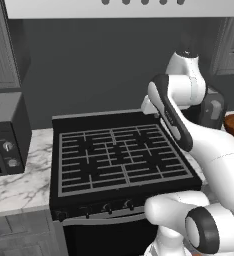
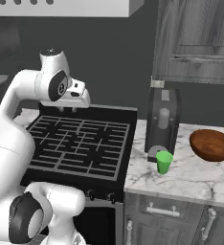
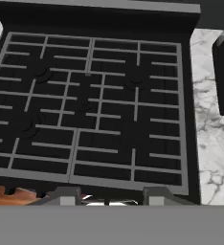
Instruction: Pick the cup and bowl from the counter and place them on the counter next to the sink.
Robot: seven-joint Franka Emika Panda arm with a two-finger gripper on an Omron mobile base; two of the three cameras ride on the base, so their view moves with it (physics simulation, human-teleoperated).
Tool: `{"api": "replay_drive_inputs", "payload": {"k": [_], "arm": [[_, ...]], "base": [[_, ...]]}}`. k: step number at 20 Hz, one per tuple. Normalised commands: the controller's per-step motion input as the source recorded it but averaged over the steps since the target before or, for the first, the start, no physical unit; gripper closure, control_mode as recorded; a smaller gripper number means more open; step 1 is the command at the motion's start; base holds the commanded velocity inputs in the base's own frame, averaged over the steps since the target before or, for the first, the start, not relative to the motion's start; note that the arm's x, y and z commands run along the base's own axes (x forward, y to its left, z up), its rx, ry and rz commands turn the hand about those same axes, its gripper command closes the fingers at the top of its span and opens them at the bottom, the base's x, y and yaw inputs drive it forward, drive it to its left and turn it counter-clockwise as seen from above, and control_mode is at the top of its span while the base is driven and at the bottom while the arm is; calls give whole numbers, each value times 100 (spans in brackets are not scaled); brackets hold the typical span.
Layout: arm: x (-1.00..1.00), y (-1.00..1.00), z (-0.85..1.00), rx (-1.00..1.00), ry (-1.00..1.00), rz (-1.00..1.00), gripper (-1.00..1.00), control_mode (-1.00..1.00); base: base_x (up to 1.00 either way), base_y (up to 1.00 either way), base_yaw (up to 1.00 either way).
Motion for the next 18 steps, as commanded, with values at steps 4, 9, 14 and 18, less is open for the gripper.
{"api": "replay_drive_inputs", "payload": {"k": [4,9,14,18], "arm": [[1,0,0,0,-4,0,-100,-100],[-29,-40,-1,0,-1,1,-100,-100],[-44,-36,-1,0,0,0,-100,-100],[-36,-47,0,-1,0,0,-100,-100]], "base": [[0,0,0],[0,0,0],[0,0,0],[0,0,0]]}}
